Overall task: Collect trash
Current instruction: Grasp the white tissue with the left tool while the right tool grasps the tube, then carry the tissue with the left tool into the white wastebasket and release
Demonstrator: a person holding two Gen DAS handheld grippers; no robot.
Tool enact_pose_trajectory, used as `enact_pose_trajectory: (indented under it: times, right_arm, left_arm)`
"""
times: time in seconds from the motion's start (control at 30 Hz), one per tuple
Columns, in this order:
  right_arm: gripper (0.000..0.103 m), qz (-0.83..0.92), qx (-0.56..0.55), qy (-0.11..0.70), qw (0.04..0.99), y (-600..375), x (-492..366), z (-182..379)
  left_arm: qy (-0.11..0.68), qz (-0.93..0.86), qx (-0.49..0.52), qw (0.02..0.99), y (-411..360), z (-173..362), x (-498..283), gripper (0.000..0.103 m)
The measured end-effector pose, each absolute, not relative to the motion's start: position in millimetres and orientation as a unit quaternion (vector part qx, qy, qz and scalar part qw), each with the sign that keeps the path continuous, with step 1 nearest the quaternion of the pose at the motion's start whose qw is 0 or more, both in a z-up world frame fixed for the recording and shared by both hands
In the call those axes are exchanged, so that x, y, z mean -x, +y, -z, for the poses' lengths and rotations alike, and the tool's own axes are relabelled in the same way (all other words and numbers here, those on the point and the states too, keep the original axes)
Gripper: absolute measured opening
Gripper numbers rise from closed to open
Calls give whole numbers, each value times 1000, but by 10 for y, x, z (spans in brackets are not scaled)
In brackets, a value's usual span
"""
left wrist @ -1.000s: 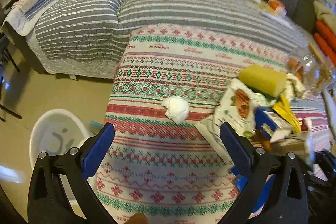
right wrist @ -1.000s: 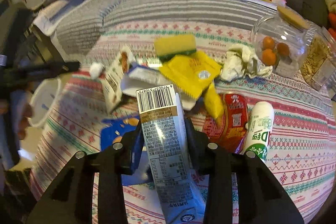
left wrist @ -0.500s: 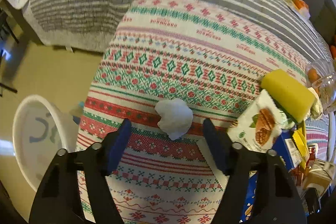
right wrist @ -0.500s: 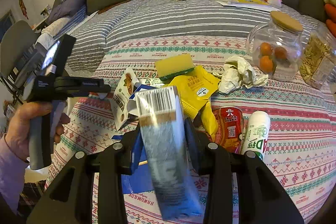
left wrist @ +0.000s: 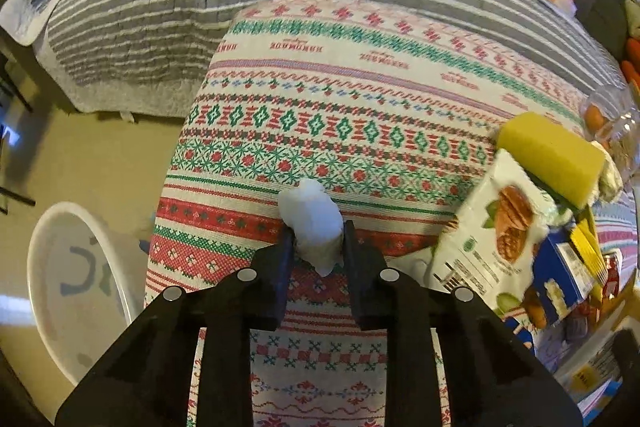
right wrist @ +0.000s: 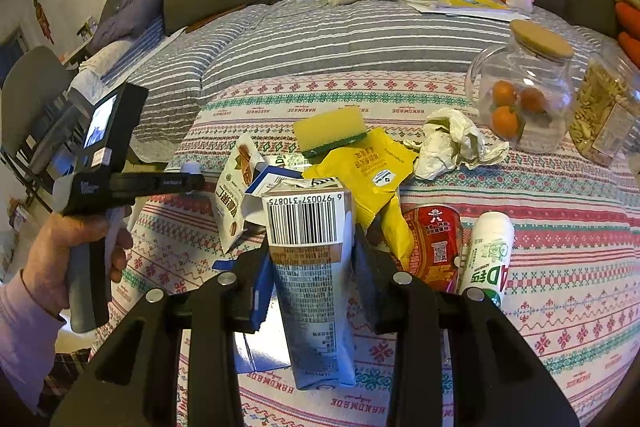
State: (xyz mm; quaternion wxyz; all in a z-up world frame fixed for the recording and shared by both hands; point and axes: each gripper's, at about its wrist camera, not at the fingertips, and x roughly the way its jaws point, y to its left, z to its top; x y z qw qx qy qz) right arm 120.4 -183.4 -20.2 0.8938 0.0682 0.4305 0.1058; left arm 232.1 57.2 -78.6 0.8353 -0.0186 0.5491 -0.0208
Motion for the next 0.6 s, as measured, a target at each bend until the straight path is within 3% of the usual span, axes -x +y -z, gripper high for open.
enact_pose_trajectory:
  times: [0.6]
  right_arm:
    - [36, -103, -85, 362, 923, -1722, -993, -135]
  left_arm:
    - [440, 82, 59, 892, 538, -56, -1496, 22]
